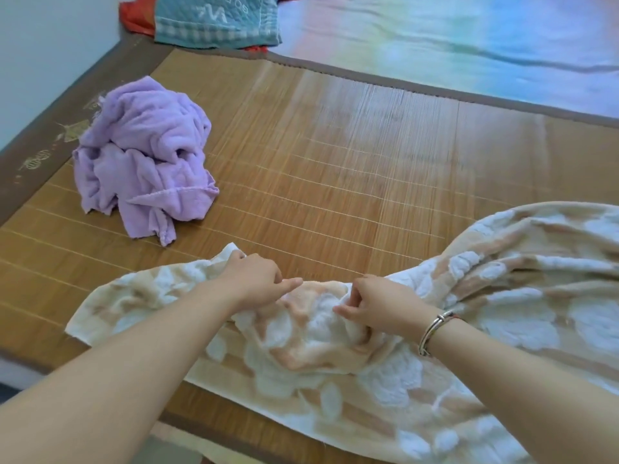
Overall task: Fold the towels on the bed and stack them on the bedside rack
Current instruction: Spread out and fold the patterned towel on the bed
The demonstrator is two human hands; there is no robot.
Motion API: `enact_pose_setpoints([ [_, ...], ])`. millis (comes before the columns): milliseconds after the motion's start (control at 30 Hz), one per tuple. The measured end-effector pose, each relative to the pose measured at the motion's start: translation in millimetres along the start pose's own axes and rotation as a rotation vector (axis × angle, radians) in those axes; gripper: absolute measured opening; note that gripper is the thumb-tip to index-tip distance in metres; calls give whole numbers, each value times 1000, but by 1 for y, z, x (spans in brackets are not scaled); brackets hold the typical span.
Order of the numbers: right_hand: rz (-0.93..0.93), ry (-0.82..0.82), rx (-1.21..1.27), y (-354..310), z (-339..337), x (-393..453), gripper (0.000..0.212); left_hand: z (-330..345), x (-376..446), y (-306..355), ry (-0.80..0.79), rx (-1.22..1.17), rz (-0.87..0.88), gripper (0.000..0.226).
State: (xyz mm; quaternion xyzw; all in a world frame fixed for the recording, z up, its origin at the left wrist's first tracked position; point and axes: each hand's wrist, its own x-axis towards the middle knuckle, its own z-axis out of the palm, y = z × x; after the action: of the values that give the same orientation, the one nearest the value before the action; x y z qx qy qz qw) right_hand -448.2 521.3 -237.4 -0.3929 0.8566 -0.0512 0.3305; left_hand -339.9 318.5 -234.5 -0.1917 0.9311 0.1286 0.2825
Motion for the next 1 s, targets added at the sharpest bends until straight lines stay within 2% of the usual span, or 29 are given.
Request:
enact_pose_setpoints([
  [67, -16, -81, -64, -1, 0, -1, 20, 1, 3, 6, 72, 71, 47, 43],
  [133, -25, -202, -5, 0, -6, -2, 20, 3, 6, 11, 88, 40, 111, 24],
  [200, -93, -181, 178, 5, -14, -2, 17, 8, 11, 16, 11, -147, 161, 18],
  [300, -167, 8, 495, 12, -26, -2, 25, 9, 15, 24, -167, -364, 213, 80],
  [333, -183, 45, 572, 13, -29, -2, 27, 8, 17, 27, -190, -329, 231, 86],
  [367, -199, 62, 619, 14, -30, -3, 26, 9, 19, 31, -183, -266, 264, 79],
  [433, -200, 53, 648, 18, -33, -3, 20, 7, 24, 35, -125, -99, 312, 39],
  [500, -165, 18, 555, 25, -35, -4, 21, 0, 28, 31, -43, -14, 321, 25],
  [600, -94, -35, 101, 41, -35, -2, 16, -23, 34, 16, 103, 88, 291, 15],
  [667, -32, 32, -109, 49, -38, 6, 13, -47, 40, 5, 220, 111, 205, 11],
  [767, 57, 166, -183, 54, -55, 25, 4, -70, 56, -10, 341, 109, -26, 13],
  [833, 86, 164, -235, 59, -68, 40, 6, -86, 66, -20, 332, -94, -229, 12],
  [933, 129, 140, -248, 65, -82, 65, 14, -110, 84, -30, 278, -763, -406, 25],
  [1000, 201, 219, -125, 66, -91, 84, 20, -123, 92, -36, 202, -1009, -503, 29],
])
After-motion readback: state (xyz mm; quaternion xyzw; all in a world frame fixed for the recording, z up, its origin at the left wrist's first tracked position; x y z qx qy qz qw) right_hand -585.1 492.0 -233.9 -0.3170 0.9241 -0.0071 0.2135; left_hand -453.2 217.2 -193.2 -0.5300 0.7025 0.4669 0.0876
